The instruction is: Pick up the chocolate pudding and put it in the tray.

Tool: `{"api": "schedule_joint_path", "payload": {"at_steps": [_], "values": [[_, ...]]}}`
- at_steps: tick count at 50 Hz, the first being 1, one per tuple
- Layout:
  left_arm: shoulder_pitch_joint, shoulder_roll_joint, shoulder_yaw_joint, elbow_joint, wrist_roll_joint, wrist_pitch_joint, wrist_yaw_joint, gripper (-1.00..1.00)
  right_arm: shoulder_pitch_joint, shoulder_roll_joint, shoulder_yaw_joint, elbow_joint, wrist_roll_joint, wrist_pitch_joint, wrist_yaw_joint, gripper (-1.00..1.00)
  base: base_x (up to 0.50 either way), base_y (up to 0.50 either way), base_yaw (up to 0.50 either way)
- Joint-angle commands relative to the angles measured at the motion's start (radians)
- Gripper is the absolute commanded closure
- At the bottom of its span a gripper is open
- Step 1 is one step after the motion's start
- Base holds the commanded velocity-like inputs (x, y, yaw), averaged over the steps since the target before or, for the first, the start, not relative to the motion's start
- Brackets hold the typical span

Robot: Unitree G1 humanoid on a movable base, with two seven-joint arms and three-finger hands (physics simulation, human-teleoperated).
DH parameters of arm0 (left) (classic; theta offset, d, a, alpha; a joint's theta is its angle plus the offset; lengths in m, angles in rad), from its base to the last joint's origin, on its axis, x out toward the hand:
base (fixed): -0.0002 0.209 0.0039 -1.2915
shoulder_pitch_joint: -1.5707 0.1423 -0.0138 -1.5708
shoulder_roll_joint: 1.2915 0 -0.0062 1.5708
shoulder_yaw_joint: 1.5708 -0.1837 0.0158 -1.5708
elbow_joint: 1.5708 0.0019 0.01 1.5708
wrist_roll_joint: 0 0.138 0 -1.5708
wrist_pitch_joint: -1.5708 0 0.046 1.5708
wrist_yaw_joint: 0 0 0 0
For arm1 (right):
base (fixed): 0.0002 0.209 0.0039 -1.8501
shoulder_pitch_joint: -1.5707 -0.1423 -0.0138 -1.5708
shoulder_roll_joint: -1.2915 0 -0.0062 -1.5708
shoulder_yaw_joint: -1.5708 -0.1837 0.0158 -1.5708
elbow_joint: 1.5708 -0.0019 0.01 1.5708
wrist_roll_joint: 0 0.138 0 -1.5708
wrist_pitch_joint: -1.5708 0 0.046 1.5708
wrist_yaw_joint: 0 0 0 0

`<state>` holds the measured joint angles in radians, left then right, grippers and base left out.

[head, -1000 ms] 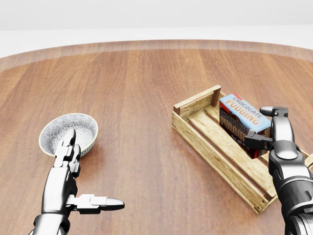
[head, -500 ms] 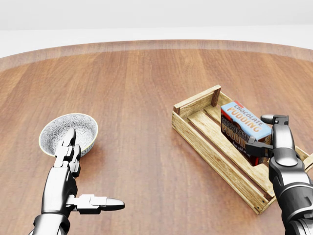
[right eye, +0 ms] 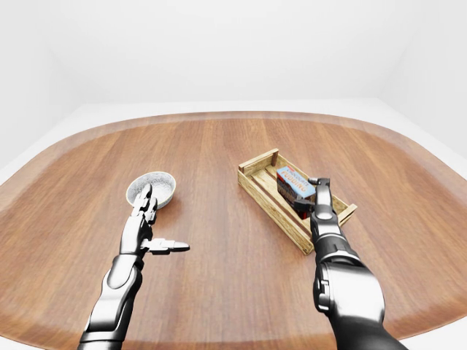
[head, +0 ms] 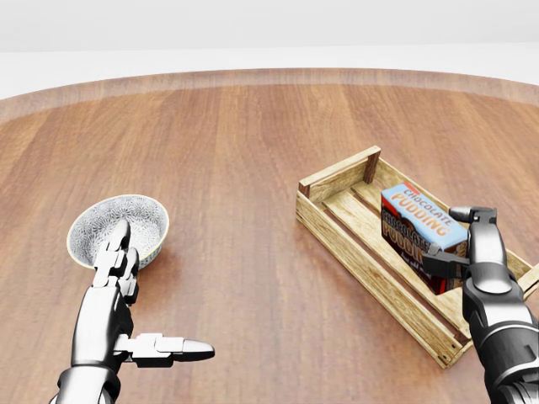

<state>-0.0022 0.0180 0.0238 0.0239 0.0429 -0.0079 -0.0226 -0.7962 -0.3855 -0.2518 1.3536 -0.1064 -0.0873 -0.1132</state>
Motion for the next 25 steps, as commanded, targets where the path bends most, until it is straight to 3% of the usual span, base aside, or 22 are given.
{"api": "schedule_joint_path", "payload": {"at_steps": [1,25], "values": [[-0.002,0.001,0.002,0.001,-0.007,0.009,-0.003,-1.0,0.004,0.001,-0.008,-0.001,0.012,0.0,-0.012,1.0,0.0,0.0,0.0],[0.0,-0.001,-0.001,0.003,-0.005,0.004,-0.004,-1.0,0.021,0.003,-0.014,0.002,0.005,0.0,-0.015,1.0,0.0,0.0,0.0]]}}
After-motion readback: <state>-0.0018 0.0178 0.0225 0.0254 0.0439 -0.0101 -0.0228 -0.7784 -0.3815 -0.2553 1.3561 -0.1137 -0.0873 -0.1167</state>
